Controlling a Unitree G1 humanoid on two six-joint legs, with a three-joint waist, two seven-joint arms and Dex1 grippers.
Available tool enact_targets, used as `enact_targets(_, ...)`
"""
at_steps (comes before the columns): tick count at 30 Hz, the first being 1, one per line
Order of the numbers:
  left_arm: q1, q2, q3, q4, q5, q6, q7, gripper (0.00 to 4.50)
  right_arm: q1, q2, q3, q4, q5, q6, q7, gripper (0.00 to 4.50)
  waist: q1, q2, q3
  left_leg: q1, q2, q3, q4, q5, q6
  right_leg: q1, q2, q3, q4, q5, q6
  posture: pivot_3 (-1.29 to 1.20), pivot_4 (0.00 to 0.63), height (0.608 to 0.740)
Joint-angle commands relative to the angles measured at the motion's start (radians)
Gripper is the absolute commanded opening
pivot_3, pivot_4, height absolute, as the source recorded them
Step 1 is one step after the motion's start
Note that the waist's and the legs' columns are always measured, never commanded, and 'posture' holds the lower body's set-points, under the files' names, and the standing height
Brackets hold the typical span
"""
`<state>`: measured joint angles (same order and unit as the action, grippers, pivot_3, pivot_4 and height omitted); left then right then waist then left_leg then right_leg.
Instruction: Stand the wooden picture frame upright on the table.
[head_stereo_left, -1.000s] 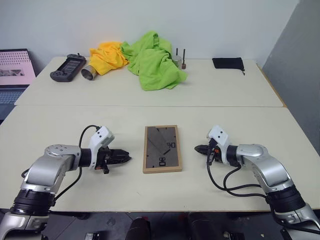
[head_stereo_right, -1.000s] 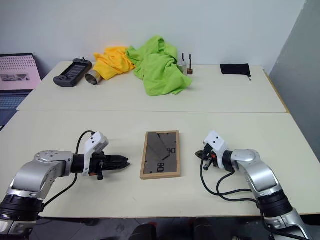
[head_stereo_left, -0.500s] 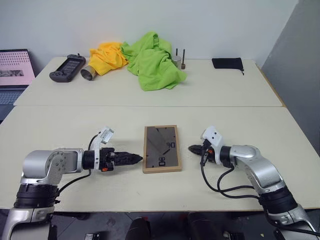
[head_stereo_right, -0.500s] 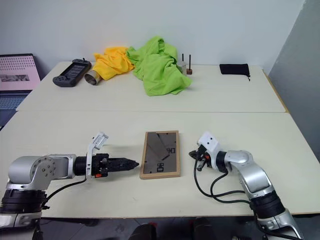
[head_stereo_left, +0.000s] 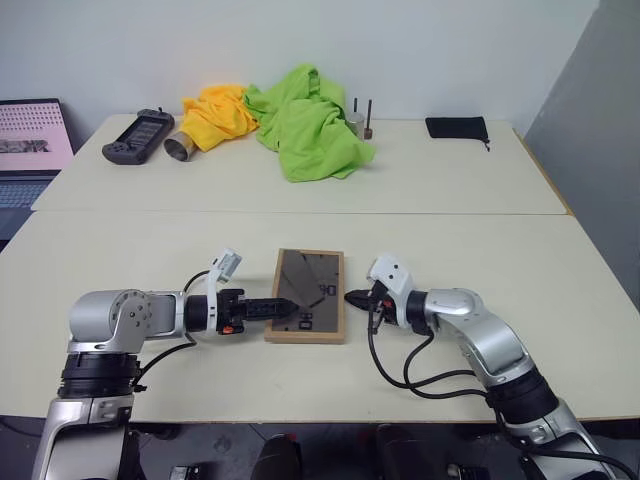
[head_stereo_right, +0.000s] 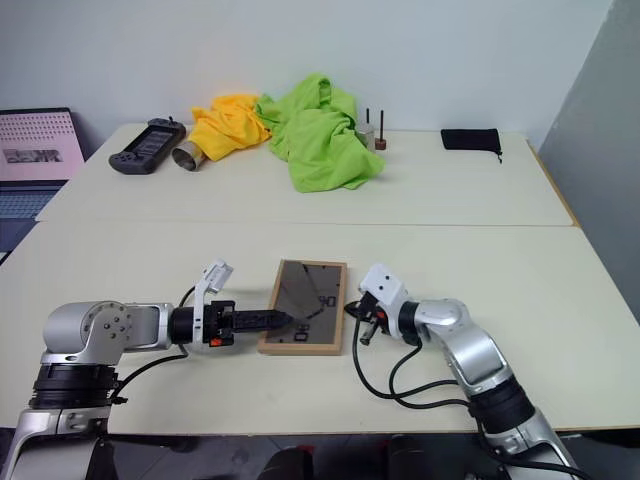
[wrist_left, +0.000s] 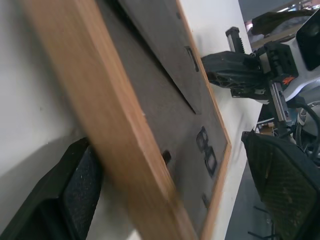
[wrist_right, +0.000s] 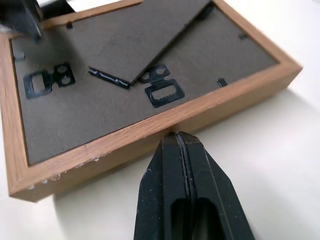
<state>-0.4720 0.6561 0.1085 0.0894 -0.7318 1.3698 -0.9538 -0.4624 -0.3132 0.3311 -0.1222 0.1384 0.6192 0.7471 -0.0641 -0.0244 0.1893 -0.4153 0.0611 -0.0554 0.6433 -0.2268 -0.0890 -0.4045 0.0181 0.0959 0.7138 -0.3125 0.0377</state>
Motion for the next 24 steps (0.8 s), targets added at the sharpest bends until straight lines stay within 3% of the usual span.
enact_targets(1, 0.014, -0.023, -0.048, -0.009, -0.023, -0.013, -0.027, 4.46, -0.014, 0.009, 0.004, -0.030, 0.009, -0.005, -0.001, 0.00, 0.008, 0.000, 0.000, 0.000, 0.000, 0.000, 0.000, 0.000, 0.000, 0.000, 0.000, 0.000, 0.000, 0.000, 0.000, 0.00, 0.150, 0.740)
enact_targets(6, 0.005, -0.017, -0.028, 0.000, -0.038, -0.038, -0.056, 3.95, 0.007, 0.001, 0.008, -0.040, 0.007, -0.004, -0.005, 0.00, 0.010, 0.000, 0.000, -0.001, -0.001, 0.000, 0.000, 0.000, 0.000, 0.000, -0.001, 0.000, -0.001, 0.000, 0.000, 0.00, 0.150, 0.740)
enact_targets(16, -0.034, 0.006, 0.012, -0.006, -0.078, -0.026, -0.067, 1.82, 0.025, -0.078, -0.055, -0.019, 0.013, -0.026, 0.003, 0.00, 0.007, 0.000, 0.000, -0.001, -0.001, 0.000, 0.000, 0.000, 0.000, -0.001, -0.001, 0.000, -0.001, 0.000, 0.000, 0.00, 0.150, 0.740)
enact_targets(19, -0.049, 0.009, 0.035, -0.006, -0.098, -0.022, -0.061, 1.36, -0.003, -0.113, -0.111, 0.004, 0.027, -0.035, 0.010, 0.00, 0.007, 0.000, 0.000, -0.001, 0.000, 0.000, 0.000, 0.000, 0.000, -0.001, -0.001, 0.000, -0.001, 0.000, 0.000, 0.00, 0.150, 0.740)
enact_targets(23, -0.060, 0.007, 0.040, -0.011, -0.092, -0.051, -0.057, 1.27, -0.071, -0.094, -0.208, -0.009, 0.129, 0.057, 0.020, 0.00, 0.006, 0.000, 0.000, -0.001, 0.000, 0.000, 0.000, 0.000, 0.000, -0.001, -0.001, 0.000, -0.001, 0.000, 0.000, 0.00, 0.150, 0.740)
enact_targets(24, -0.064, 0.004, 0.042, -0.011, -0.086, -0.060, -0.050, 1.27, -0.090, -0.080, -0.235, -0.020, 0.173, 0.103, 0.022, 0.17, 0.004, 0.000, 0.000, -0.001, 0.000, 0.000, 0.000, 0.000, 0.000, -0.001, 0.000, 0.000, 0.000, 0.000, 0.000, 0.00, 0.150, 0.740)
